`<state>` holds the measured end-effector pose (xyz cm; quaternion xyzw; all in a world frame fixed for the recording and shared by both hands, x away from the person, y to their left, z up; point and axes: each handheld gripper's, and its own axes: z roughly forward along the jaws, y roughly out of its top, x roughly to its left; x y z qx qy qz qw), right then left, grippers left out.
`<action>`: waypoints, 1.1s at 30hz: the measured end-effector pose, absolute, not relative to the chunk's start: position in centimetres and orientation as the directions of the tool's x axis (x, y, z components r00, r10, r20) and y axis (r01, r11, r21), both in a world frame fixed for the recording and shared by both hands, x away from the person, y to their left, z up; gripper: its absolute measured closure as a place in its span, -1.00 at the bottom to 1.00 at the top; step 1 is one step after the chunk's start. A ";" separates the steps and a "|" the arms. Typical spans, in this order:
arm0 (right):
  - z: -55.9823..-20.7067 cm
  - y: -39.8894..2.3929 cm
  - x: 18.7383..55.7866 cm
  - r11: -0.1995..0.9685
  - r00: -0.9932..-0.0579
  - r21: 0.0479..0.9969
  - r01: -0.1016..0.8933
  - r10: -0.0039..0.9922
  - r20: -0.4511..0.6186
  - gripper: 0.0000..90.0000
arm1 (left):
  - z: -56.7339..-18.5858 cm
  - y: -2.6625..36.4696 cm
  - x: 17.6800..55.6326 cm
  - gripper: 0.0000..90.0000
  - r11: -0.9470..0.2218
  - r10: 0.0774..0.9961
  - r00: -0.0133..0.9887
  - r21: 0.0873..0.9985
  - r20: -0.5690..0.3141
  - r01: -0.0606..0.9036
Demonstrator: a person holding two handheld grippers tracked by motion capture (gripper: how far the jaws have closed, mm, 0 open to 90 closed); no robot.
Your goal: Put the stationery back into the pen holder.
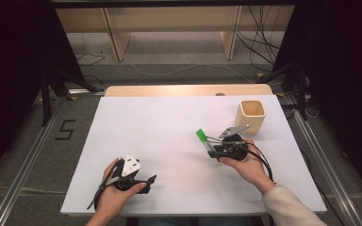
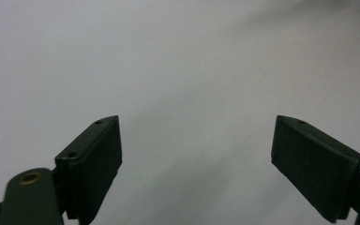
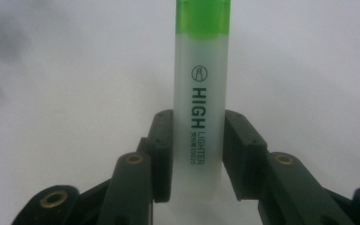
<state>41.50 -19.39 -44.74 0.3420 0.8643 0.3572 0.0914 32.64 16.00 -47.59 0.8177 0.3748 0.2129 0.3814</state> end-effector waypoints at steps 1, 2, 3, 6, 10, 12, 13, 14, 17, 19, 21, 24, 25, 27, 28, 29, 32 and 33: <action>-44.8 -19.5 41.5 0.504 -0.749 0.691 0.518 0.657 0.082 0.47 | -47.6 16.0 32.6 -0.64 -0.429 0.776 0.628 0.783 0.064 0.450; -44.8 -19.5 41.5 0.504 -0.749 0.691 0.518 0.657 0.082 0.47 | -47.6 16.0 32.6 -0.64 -0.429 0.776 0.627 0.783 0.064 0.450; -44.8 -19.6 41.4 0.499 -0.748 0.697 0.515 0.659 0.080 0.47 | -47.6 16.0 32.6 -0.64 -0.429 0.776 0.627 0.783 0.064 0.450; -44.8 -19.9 41.3 0.480 -0.738 0.716 0.508 0.670 0.075 0.47 | -47.6 16.0 32.6 -0.64 -0.429 0.776 0.627 0.783 0.064 0.451; -44.8 -20.4 41.0 0.443 -0.738 0.762 0.472 0.671 0.067 0.47 | -47.6 16.0 32.6 -0.64 -0.429 0.776 0.627 0.783 0.064 0.450; -44.8 -20.5 40.9 0.434 -0.736 0.771 0.466 0.673 0.066 0.47 | -47.6 16.0 32.6 -0.64 -0.429 0.776 0.627 0.783 0.065 0.450; -44.8 -20.6 40.9 0.430 -0.739 0.778 0.458 0.671 0.064 0.47 | -47.6 16.0 32.6 -0.64 -0.429 0.776 0.627 0.783 0.064 0.451; -44.9 -20.6 40.8 0.424 -0.740 0.785 0.452 0.669 0.065 0.47 | -47.6 16.0 32.6 -0.64 -0.429 0.776 0.627 0.783 0.064 0.451; -44.8 -20.7 40.7 0.412 -0.744 0.800 0.435 0.665 0.062 0.47 | -47.6 16.0 32.6 -0.64 -0.429 0.776 0.627 0.783 0.064 0.451; -44.8 -20.8 40.6 0.399 -0.742 0.809 0.432 0.667 0.067 0.47 | -47.6 16.0 32.6 -0.64 -0.427 0.776 0.627 0.785 0.064 0.449; -44.7 -20.9 40.5 0.384 -0.739 0.817 0.429 0.670 0.073 0.47 | -47.6 16.0 32.6 -0.64 -0.427 0.777 0.627 0.785 0.065 0.448; -44.6 -21.1 40.5 0.368 -0.733 0.828 0.424 0.676 0.075 0.47 | -47.6 16.0 32.6 -0.64 -0.428 0.776 0.627 0.785 0.065 0.448; -44.6 -21.2 40.5 0.360 -0.731 0.831 0.425 0.677 0.080 0.47 | -47.6 16.0 32.6 -0.64 -0.428 0.776 0.627 0.785 0.065 0.448; -44.5 -21.4 40.6 0.344 -0.726 0.841 0.417 0.683 0.081 0.47 | -47.6 16.0 32.6 -0.64 -0.428 0.777 0.626 0.785 0.065 0.448; -44.5 -21.5 40.6 0.336 -0.722 0.844 0.418 0.687 0.084 0.47 | -47.6 16.0 32.6 -0.64 -0.427 0.777 0.626 0.785 0.065 0.448; -44.4 -21.5 40.6 0.330 -0.718 0.846 0.418 0.691 0.085 0.47 | -47.6 16.0 32.6 -0.64 -0.427 0.777 0.626 0.785 0.065 0.448; -44.3 -21.8 40.6 0.319 -0.711 0.852 0.416 0.698 0.086 0.47 | -47.6 16.0 32.6 -0.64 -0.427 0.777 0.626 0.786 0.065 0.448; -44.3 -21.8 40.6 0.308 -0.708 0.855 0.417 0.700 0.093 0.47 | -47.6 16.0 32.6 -0.64 -0.427 0.777 0.626 0.785 0.065 0.448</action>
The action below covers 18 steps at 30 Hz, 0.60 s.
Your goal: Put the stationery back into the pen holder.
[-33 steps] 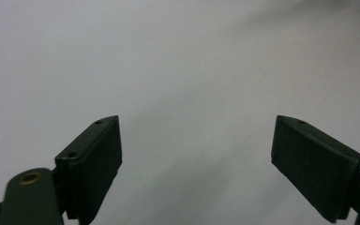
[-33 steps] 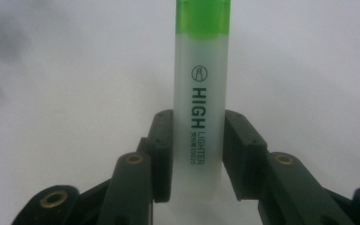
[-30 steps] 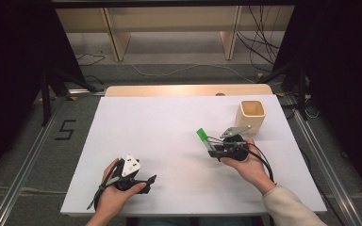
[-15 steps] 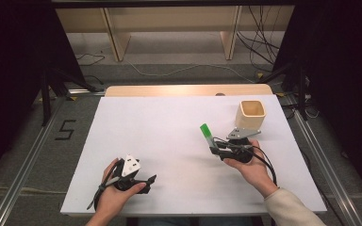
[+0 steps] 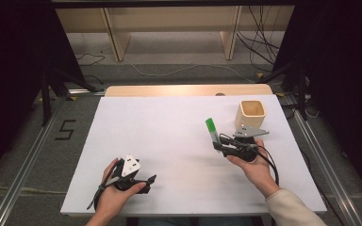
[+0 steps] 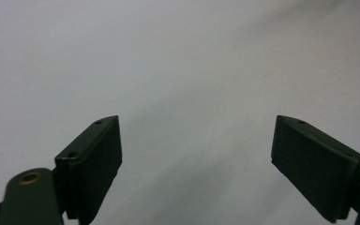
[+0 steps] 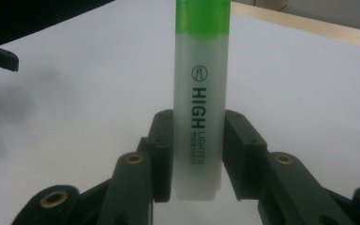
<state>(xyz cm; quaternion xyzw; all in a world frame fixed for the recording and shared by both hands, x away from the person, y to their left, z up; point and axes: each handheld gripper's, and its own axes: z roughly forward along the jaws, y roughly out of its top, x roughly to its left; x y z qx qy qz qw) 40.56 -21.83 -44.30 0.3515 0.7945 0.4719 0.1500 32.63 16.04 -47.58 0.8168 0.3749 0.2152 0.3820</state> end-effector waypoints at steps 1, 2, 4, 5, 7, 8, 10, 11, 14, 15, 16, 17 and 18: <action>-44.3 -21.9 40.6 0.303 -0.705 0.859 0.413 0.703 0.091 0.47 | -47.6 16.0 32.6 -0.64 -0.427 0.777 0.626 0.785 0.065 0.448; -44.2 -22.0 40.6 0.300 -0.705 0.862 0.408 0.703 0.089 0.47 | -47.6 16.0 32.6 -0.64 -0.428 0.777 0.626 0.785 0.066 0.448; -44.1 -22.1 40.6 0.288 -0.698 0.867 0.407 0.710 0.092 0.47 | -47.6 16.0 32.6 -0.64 -0.428 0.777 0.626 0.785 0.066 0.448; -44.0 -22.2 40.6 0.284 -0.697 0.871 0.400 0.711 0.089 0.47 | -47.6 16.0 32.6 -0.64 -0.428 0.777 0.626 0.785 0.066 0.448; -43.9 -22.4 40.7 0.275 -0.693 0.875 0.399 0.715 0.091 0.47 | -47.6 16.0 32.6 -0.64 -0.427 0.777 0.626 0.785 0.066 0.448; -43.9 -22.5 40.7 0.268 -0.687 0.876 0.400 0.721 0.093 0.47 | -47.6 16.0 32.6 -0.64 -0.428 0.777 0.627 0.785 0.065 0.448; -43.8 -22.7 40.8 0.261 -0.684 0.883 0.391 0.724 0.089 0.47 | -47.6 16.0 32.6 -0.64 -0.427 0.777 0.627 0.785 0.066 0.448; -43.8 -22.8 40.8 0.257 -0.679 0.883 0.393 0.728 0.091 0.47 | -47.6 16.0 32.6 -0.64 -0.427 0.777 0.627 0.785 0.066 0.448; -43.7 -23.0 40.8 0.244 -0.671 0.889 0.387 0.736 0.090 0.47 | -47.6 16.0 32.6 -0.64 -0.428 0.776 0.627 0.786 0.066 0.447; -43.6 -23.1 40.9 0.239 -0.666 0.890 0.389 0.740 0.092 0.47 | -47.6 16.0 32.6 -0.64 -0.428 0.776 0.627 0.786 0.066 0.446; -43.6 -23.2 40.8 0.236 -0.662 0.889 0.392 0.744 0.094 0.47 | -47.6 16.0 32.6 -0.64 -0.427 0.776 0.627 0.786 0.066 0.447; -43.6 -23.2 40.9 0.236 -0.663 0.891 0.388 0.743 0.092 0.47 | -47.6 16.0 32.6 -0.64 -0.428 0.776 0.627 0.785 0.066 0.447; -43.5 -23.3 40.9 0.230 -0.657 0.892 0.390 0.748 0.094 0.47 | -47.6 16.0 32.6 -0.64 -0.428 0.776 0.627 0.785 0.066 0.447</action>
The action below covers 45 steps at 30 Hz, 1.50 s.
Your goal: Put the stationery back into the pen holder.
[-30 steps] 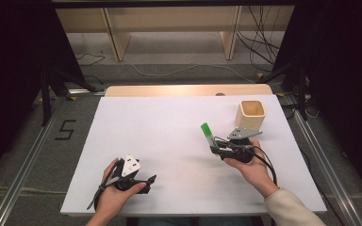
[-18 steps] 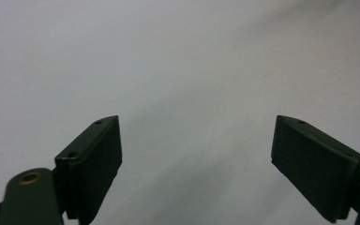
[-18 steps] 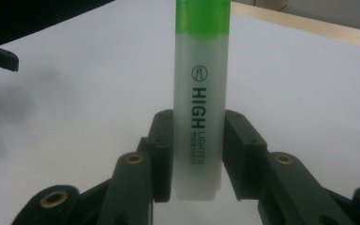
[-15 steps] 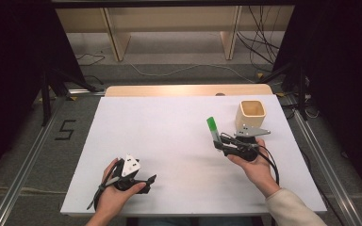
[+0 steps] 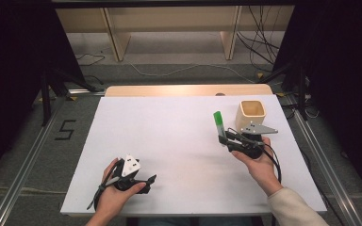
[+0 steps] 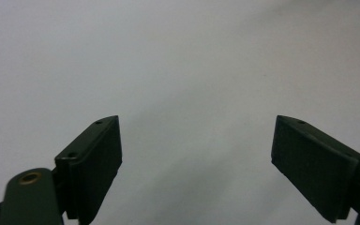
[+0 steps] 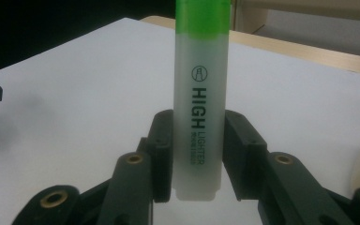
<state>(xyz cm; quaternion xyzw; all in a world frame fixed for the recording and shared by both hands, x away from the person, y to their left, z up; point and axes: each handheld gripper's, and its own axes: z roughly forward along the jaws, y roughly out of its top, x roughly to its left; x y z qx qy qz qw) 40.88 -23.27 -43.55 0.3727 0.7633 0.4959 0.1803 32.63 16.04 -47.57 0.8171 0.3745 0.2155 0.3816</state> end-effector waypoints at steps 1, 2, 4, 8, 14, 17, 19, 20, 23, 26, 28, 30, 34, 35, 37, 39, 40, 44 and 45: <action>-43.5 -23.3 40.9 0.228 -0.655 0.893 0.389 0.749 0.094 0.47 | -47.6 16.0 32.6 -0.64 -0.428 0.777 0.626 0.785 0.066 0.447; -43.5 -23.4 40.9 0.226 -0.654 0.894 0.387 0.751 0.093 0.47 | -47.6 16.0 32.6 -0.64 -0.428 0.777 0.626 0.785 0.067 0.447; -43.4 -23.5 40.9 0.220 -0.650 0.896 0.385 0.754 0.094 0.47 | -47.6 16.0 32.6 -0.64 -0.428 0.777 0.626 0.785 0.066 0.447; -43.3 -23.7 41.0 0.206 -0.643 0.904 0.375 0.760 0.094 0.47 | -47.6 16.0 32.6 -0.64 -0.427 0.777 0.627 0.786 0.066 0.447; -43.1 -24.1 41.1 0.187 -0.632 0.913 0.363 0.769 0.094 0.47 | -47.6 16.0 32.6 -0.64 -0.427 0.776 0.627 0.787 0.066 0.446; -43.0 -24.2 41.1 0.179 -0.626 0.916 0.359 0.774 0.094 0.47 | -47.6 16.0 32.6 -0.64 -0.427 0.776 0.627 0.787 0.066 0.446; -42.9 -24.3 41.2 0.175 -0.624 0.920 0.351 0.776 0.090 0.47 | -47.6 16.0 32.6 -0.64 -0.428 0.776 0.627 0.786 0.066 0.447; -42.8 -24.4 41.2 0.172 -0.621 0.920 0.351 0.779 0.091 0.47 | -47.6 16.0 32.6 -0.64 -0.428 0.776 0.627 0.785 0.066 0.447; -42.7 -24.6 41.3 0.166 -0.616 0.926 0.340 0.783 0.086 0.47 | -47.6 16.0 32.6 -0.64 -0.427 0.777 0.626 0.786 0.066 0.447; -42.6 -24.8 41.3 0.156 -0.608 0.928 0.338 0.789 0.089 0.47 | -47.6 16.0 32.6 -0.64 -0.427 0.777 0.626 0.787 0.066 0.446; -42.5 -25.0 41.4 0.149 -0.606 0.931 0.335 0.791 0.091 0.47 | -47.6 16.0 32.6 -0.64 -0.428 0.776 0.627 0.785 0.066 0.447; -42.4 -25.1 41.4 0.148 -0.604 0.931 0.333 0.792 0.090 0.47 | -47.6 16.0 32.6 -0.64 -0.427 0.776 0.627 0.787 0.066 0.446; -42.2 -25.3 41.5 0.142 -0.597 0.935 0.325 0.797 0.086 0.47 | -47.6 16.0 32.6 -0.64 -0.427 0.777 0.626 0.786 0.066 0.447; -42.2 -25.3 41.5 0.139 -0.595 0.936 0.325 0.799 0.088 0.47 | -47.6 16.0 32.6 -0.64 -0.427 0.777 0.626 0.786 0.066 0.447; -42.1 -25.4 41.6 0.136 -0.593 0.938 0.319 0.801 0.085 0.47 | -47.6 16.0 32.7 -0.64 -0.427 0.777 0.627 0.786 0.066 0.447; -42.1 -25.5 41.6 0.133 -0.588 0.938 0.320 0.804 0.087 0.47 | -47.6 16.0 32.6 -0.64 -0.427 0.777 0.626 0.787 0.066 0.446; -42.0 -25.5 41.6 0.133 -0.587 0.938 0.319 0.805 0.086 0.47 | -47.6 16.0 32.6 -0.64 -0.427 0.777 0.626 0.786 0.066 0.447; -41.9 -25.7 41.6 0.129 -0.582 0.940 0.315 0.809 0.084 0.47 | -47.6 16.0 32.7 -0.64 -0.427 0.777 0.626 0.786 0.065 0.448; -41.9 -25.7 41.7 0.126 -0.581 0.941 0.314 0.810 0.085 0.47 | -47.6 16.0 32.7 -0.64 -0.427 0.777 0.626 0.786 0.065 0.448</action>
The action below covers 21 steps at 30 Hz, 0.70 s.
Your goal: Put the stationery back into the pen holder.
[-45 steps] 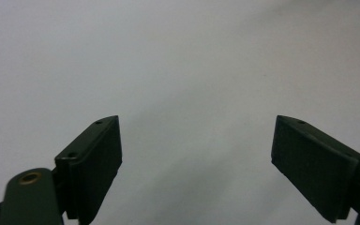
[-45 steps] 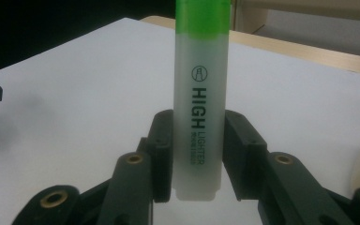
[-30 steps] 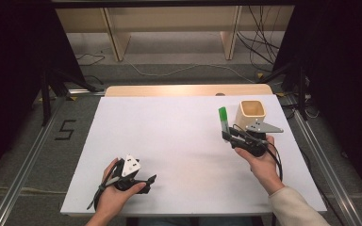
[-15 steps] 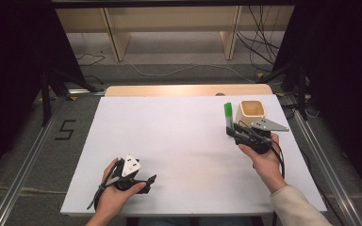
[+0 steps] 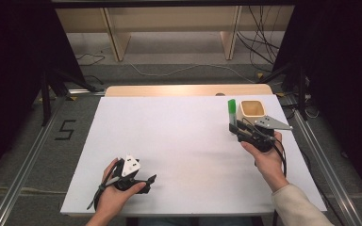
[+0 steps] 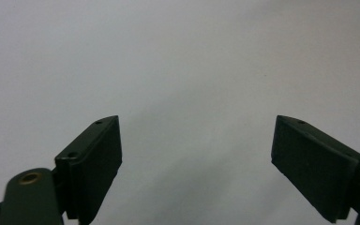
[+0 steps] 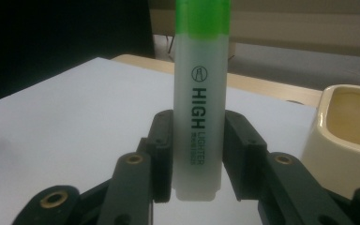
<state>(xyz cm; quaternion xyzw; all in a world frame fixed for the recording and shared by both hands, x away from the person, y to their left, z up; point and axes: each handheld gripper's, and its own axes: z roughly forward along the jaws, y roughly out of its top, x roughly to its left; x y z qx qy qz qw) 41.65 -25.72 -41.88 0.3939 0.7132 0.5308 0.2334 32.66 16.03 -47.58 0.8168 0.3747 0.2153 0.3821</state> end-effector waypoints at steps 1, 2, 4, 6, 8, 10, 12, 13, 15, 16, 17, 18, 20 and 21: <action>-41.8 -25.8 41.7 0.126 -0.580 0.942 0.311 0.810 0.083 0.47 | -47.6 16.0 32.7 -0.64 -0.428 0.776 0.627 0.785 0.066 0.448; -41.8 -25.8 41.7 0.125 -0.578 0.942 0.311 0.812 0.083 0.47 | -47.6 16.0 32.7 -0.64 -0.427 0.776 0.628 0.785 0.064 0.448; -41.7 -26.0 41.7 0.123 -0.576 0.943 0.308 0.813 0.082 0.47 | -47.6 16.0 32.7 -0.64 -0.427 0.776 0.627 0.785 0.064 0.449; -41.7 -26.1 41.8 0.118 -0.571 0.944 0.308 0.816 0.084 0.47 | -47.6 16.0 32.7 -0.64 -0.427 0.776 0.627 0.785 0.063 0.449; -41.6 -26.2 41.8 0.116 -0.568 0.945 0.307 0.819 0.084 0.47 | -47.6 16.0 32.7 -0.64 -0.427 0.776 0.627 0.785 0.064 0.448; -41.6 -26.3 41.8 0.115 -0.567 0.946 0.304 0.820 0.083 0.47 | -47.6 16.0 32.7 -0.64 -0.427 0.776 0.627 0.785 0.064 0.449; -41.5 -26.3 41.9 0.111 -0.564 0.946 0.304 0.822 0.085 0.47 | -47.6 16.0 32.7 -0.64 -0.427 0.776 0.627 0.785 0.063 0.450; -41.5 -26.4 41.9 0.109 -0.561 0.946 0.306 0.823 0.086 0.47 | -47.6 16.0 32.7 -0.64 -0.427 0.776 0.627 0.785 0.064 0.449; -41.5 -26.5 41.9 0.109 -0.560 0.947 0.301 0.824 0.084 0.47 | -47.6 16.0 32.7 -0.64 -0.427 0.776 0.627 0.785 0.063 0.449; -41.4 -26.5 41.9 0.108 -0.559 0.947 0.301 0.825 0.084 0.47 | -47.6 16.0 32.7 -0.64 -0.427 0.776 0.627 0.785 0.063 0.450; -41.4 -26.6 41.9 0.107 -0.557 0.948 0.301 0.826 0.083 0.47 | -47.6 16.0 32.7 -0.64 -0.427 0.776 0.627 0.785 0.063 0.449; -41.4 -26.6 42.0 0.106 -0.556 0.948 0.299 0.827 0.083 0.47 | -47.6 16.0 32.7 -0.64 -0.427 0.776 0.627 0.785 0.063 0.449; -41.3 -26.7 42.0 0.107 -0.557 0.949 0.296 0.827 0.080 0.47 | -47.6 16.0 32.7 -0.64 -0.427 0.776 0.627 0.785 0.063 0.449; -41.3 -26.7 42.1 0.102 -0.552 0.950 0.296 0.830 0.083 0.47 | -47.6 16.0 32.7 -0.64 -0.427 0.776 0.627 0.785 0.063 0.449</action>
